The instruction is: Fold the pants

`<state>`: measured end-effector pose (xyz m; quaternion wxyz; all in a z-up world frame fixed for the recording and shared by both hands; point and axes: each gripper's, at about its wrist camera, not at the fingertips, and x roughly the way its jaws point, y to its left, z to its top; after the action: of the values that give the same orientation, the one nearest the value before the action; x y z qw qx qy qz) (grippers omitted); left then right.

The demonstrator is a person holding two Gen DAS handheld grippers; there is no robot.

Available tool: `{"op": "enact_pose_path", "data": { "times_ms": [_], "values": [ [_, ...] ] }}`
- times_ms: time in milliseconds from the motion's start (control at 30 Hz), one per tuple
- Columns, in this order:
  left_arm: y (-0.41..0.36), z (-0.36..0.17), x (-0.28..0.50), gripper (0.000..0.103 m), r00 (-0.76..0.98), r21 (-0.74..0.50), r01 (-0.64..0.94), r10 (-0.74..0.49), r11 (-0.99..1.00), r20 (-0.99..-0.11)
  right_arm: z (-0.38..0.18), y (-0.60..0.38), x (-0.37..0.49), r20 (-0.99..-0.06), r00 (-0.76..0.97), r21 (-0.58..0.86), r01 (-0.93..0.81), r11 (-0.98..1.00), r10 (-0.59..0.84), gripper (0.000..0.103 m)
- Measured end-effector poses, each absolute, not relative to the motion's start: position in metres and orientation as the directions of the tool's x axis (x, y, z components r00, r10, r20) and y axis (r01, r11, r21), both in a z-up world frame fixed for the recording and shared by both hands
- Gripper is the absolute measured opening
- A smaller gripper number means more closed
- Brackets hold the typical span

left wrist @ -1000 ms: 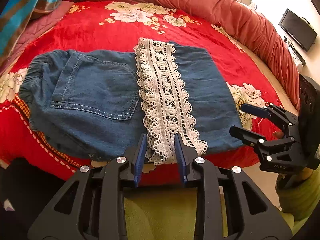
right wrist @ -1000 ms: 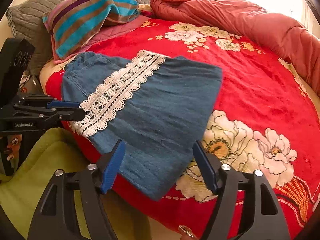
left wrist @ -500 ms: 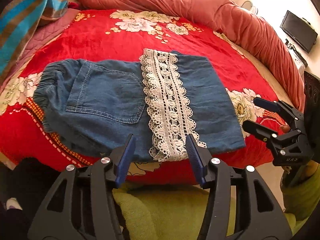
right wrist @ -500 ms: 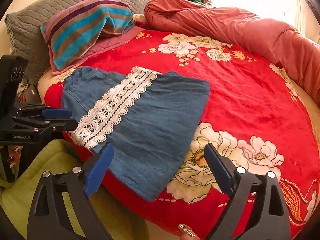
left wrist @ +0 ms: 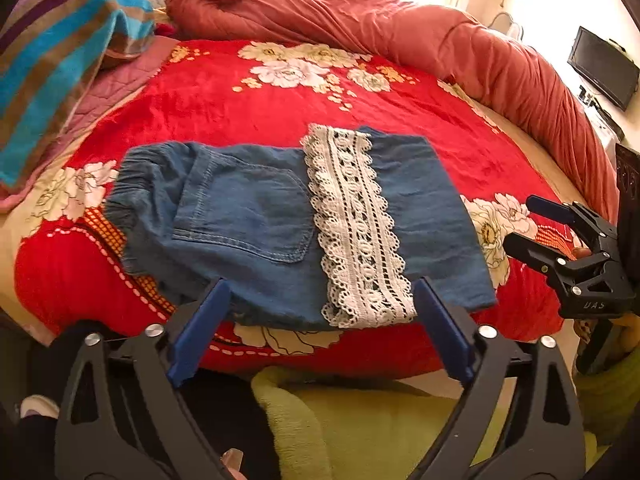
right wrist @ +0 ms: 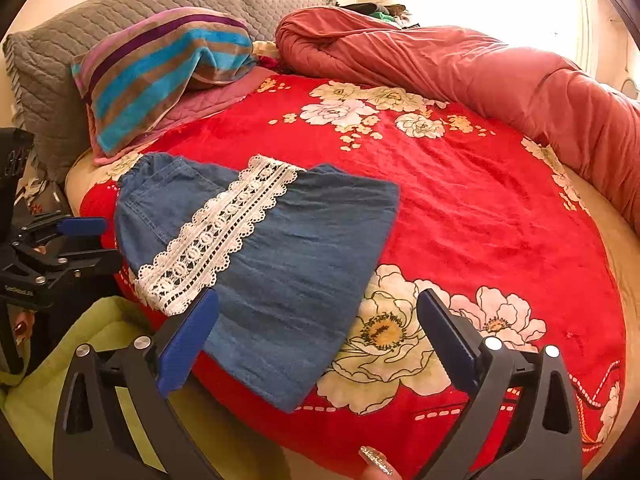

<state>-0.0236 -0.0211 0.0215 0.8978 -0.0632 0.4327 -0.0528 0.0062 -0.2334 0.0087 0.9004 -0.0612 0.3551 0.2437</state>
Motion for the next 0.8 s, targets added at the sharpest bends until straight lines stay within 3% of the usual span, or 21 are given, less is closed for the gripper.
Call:
{"op": "enact_pose_path", "data": {
  "times_ms": [267,800],
  "values": [
    [-0.011,0.027,-0.027,0.093,0.642,-0.147,0.009,-0.118,0.989,-0.758,0.02,-0.232,0.006,-0.647,0.644,0.064,-0.486,0.871,0.407,0.098],
    [0.022,0.031,-0.037,0.093,0.67,-0.193,-0.062,-0.103,0.979,-0.735,0.051,-0.202,0.016,-0.597,0.673,0.037,-0.52,0.853,0.436,0.098]
  ]
}}
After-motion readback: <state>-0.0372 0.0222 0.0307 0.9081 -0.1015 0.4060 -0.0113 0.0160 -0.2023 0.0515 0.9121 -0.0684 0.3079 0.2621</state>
